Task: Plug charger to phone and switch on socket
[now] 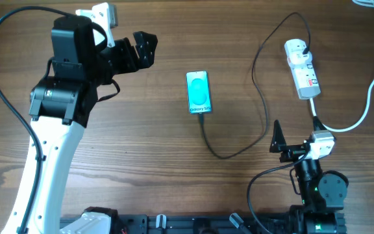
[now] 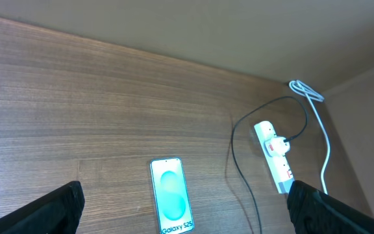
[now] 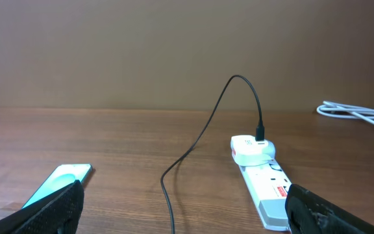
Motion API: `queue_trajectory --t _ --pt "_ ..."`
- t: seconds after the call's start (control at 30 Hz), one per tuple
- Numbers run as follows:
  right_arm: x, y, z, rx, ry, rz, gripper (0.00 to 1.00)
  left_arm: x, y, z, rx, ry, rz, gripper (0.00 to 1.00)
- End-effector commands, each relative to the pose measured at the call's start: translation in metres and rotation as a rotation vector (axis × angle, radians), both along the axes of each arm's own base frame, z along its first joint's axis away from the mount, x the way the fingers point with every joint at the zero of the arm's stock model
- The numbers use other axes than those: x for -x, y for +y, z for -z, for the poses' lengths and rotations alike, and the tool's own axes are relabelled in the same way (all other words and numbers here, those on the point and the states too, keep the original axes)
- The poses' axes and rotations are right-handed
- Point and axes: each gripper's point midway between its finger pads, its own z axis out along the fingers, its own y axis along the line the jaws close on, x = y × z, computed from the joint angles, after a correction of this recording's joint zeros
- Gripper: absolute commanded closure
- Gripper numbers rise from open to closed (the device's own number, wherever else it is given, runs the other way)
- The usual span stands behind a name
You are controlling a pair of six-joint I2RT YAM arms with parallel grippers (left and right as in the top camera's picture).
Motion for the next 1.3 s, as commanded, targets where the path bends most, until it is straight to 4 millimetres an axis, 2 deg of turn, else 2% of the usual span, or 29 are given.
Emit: queue_trajectory --t 0.0,0.87,1.03,1.13,1.17,1.2,1.27 --pt "0.000 -0.002 -0.002 0.019 -0.013 0.014 0.00 0.001 0.003 -0.002 -0.008 -0.013 -0.004 0.00" --pt "0.000 -0.002 -0.002 0.019 -0.014 0.014 0.00 0.002 0.003 -0.004 -0.008 -0.017 -0.005 0.00" --pt "0.000 -0.002 -0.002 0.019 -0.014 0.014 0.00 0.009 0.004 -0.017 -0.003 -0.052 -0.005 0.00" --pt "0.000 -0.002 -0.002 0.019 -0.014 0.014 0.00 0.020 0.006 -0.035 0.004 -0.100 -0.007 0.00" --pt "0.000 -0.002 -0.002 0.019 -0.014 0.014 0.00 0.021 0.012 -0.039 -0.010 -0.116 -0.035 0.00" --pt "0.000 -0.002 -0.002 0.019 -0.014 0.014 0.00 0.019 0.031 -0.043 -0.058 -0.139 -0.130 0.00" --pt "0.000 -0.002 -0.002 0.019 -0.014 0.014 0.00 0.022 0.055 -0.053 -0.102 -0.174 -0.236 0.00"
